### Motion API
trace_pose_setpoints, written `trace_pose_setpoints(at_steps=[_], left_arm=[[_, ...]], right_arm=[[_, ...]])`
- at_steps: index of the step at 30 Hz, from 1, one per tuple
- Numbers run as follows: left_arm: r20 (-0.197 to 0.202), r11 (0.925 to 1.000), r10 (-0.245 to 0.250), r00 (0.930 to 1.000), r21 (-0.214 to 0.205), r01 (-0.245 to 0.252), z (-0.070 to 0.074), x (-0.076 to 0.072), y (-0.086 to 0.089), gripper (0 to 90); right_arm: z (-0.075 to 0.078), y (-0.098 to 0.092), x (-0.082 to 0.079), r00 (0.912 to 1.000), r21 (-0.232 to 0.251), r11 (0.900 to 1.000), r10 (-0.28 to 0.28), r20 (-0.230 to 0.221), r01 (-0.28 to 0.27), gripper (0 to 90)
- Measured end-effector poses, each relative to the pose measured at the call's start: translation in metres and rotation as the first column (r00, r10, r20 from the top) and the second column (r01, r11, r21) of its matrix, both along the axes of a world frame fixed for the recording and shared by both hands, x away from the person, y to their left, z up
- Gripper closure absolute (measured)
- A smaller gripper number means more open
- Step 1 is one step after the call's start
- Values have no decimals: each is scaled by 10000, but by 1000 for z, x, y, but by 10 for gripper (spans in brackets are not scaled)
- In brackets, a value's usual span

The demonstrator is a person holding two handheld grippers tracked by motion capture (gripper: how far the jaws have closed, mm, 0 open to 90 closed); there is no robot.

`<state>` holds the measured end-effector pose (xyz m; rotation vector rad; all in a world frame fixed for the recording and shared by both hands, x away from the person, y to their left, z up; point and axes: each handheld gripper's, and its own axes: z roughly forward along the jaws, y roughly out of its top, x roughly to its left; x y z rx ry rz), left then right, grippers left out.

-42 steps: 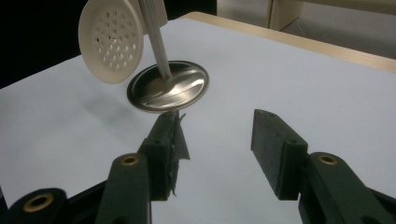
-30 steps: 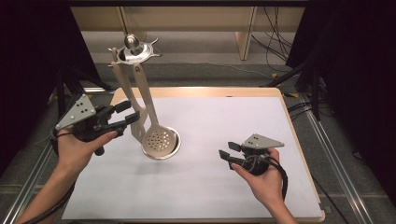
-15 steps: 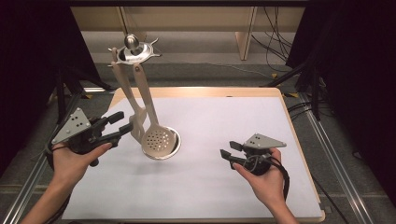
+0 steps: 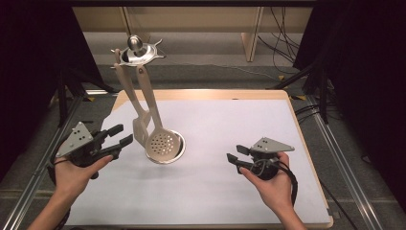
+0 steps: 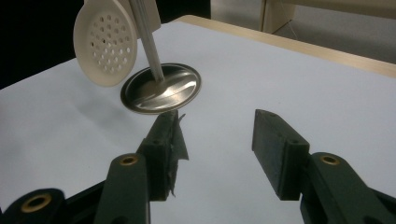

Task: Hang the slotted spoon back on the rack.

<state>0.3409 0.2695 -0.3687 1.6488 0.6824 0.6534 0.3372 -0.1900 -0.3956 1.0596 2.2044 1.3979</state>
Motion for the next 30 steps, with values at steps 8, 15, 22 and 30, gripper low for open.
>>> trace_pose_setpoints(at_steps=[8,15,22,30], left_arm=[[-209,9999,119,9997,50,-118,-16,-1,3,485],[-406,9998,205,9990,11,-205,-28,-3,6,484],[-554,9994,310,9980,-155,-319,-38,-3,9,481],[-748,9981,522,9958,-284,-544,-53,-7,12,481]], right_arm=[[-1,-1,1,9999,-128,9999,41,118,-39,521],[-2,-1,0,10000,-161,9999,0,-5,0,520],[-3,0,2,10000,-104,9999,27,39,-27,520],[-6,-2,1,10000,-238,9997,57,-30,-57,520]])
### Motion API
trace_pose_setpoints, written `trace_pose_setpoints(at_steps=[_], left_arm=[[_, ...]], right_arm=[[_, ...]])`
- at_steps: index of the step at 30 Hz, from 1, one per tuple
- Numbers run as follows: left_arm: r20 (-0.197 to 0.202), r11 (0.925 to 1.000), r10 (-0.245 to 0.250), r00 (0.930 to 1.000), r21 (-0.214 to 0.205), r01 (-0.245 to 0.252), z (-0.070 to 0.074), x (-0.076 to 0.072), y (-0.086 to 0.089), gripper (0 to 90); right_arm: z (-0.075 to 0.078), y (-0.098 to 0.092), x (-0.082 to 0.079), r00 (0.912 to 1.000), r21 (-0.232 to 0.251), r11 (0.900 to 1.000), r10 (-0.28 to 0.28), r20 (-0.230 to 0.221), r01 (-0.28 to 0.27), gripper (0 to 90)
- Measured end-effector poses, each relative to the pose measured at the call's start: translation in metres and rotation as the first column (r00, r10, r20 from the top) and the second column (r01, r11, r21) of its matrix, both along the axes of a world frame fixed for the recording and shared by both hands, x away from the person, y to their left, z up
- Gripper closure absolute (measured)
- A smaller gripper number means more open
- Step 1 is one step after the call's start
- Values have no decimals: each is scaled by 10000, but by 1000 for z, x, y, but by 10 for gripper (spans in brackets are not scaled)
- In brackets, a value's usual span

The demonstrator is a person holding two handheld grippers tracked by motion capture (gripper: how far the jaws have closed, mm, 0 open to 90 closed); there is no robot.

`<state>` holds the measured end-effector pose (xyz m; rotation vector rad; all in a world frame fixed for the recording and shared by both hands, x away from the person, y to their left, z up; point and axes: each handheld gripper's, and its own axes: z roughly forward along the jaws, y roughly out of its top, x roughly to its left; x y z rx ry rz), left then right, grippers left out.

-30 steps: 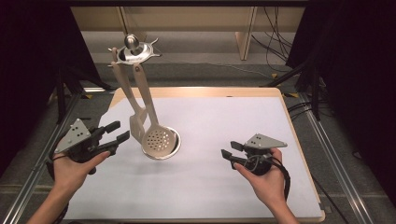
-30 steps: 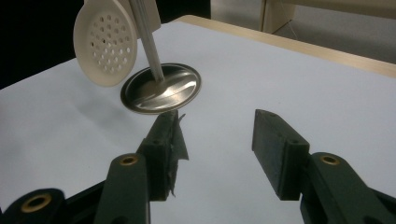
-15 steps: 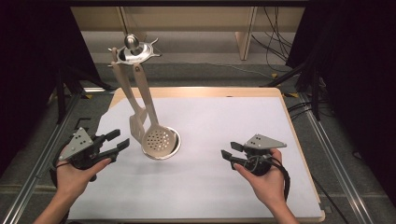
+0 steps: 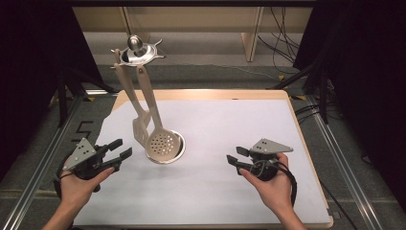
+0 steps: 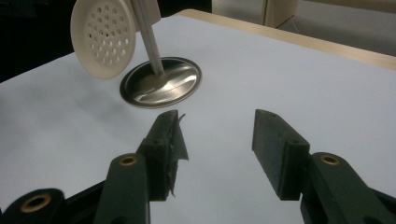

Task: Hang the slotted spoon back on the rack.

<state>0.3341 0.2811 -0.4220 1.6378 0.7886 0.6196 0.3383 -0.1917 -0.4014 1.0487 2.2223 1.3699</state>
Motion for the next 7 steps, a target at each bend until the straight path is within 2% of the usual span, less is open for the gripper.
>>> trace_pose_setpoints(at_steps=[2,5,6,7], left_arm=[[-10,10000,25,10000,65,-25,-2,0,1,481],[-80,10000,73,9999,28,-73,-3,1,2,482],[-125,10000,70,9999,14,-70,-3,2,3,482],[-8,10000,-3,10000,96,3,-3,4,3,482]], right_arm=[[-1,-1,1,10000,117,9999,24,51,-24,519],[0,-2,-1,9997,127,9998,-155,-176,158,519],[0,-2,0,9998,198,9997,-125,-162,129,519],[0,-4,2,9999,58,9999,-112,50,111,519]])
